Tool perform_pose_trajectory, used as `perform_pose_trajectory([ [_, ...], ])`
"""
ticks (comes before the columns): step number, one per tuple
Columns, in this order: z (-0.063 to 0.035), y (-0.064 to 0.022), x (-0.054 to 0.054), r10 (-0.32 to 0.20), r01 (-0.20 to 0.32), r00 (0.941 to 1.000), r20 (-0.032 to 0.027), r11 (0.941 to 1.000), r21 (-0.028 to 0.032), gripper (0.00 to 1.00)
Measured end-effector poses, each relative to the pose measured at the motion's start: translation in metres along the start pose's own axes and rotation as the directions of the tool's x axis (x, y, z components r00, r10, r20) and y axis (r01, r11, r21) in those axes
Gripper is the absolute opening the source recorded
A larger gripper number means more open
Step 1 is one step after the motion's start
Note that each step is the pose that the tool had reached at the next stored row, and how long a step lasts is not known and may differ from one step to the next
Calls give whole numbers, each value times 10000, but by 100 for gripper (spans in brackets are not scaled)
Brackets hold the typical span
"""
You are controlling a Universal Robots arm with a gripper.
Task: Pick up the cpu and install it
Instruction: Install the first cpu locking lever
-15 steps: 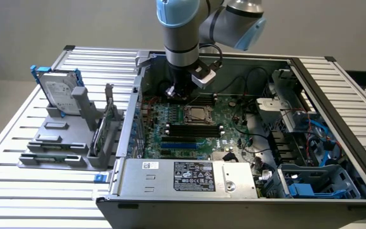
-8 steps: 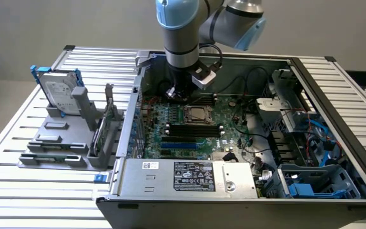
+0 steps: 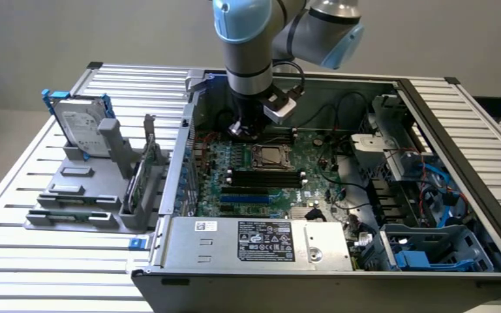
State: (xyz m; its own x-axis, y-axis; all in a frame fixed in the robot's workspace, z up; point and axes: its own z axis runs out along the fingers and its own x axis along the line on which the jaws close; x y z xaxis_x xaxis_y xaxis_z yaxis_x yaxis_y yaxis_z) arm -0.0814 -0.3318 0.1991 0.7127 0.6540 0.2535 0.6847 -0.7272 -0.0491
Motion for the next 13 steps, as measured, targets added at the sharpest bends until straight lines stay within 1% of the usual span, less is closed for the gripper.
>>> perform_pose_trajectory([
  [7, 31, 4, 8, -97, 97, 9999, -39, 9999, -60, 11],
  [13, 47, 5, 18, -169, 169, 9998, -42, 9998, -101, 11],
])
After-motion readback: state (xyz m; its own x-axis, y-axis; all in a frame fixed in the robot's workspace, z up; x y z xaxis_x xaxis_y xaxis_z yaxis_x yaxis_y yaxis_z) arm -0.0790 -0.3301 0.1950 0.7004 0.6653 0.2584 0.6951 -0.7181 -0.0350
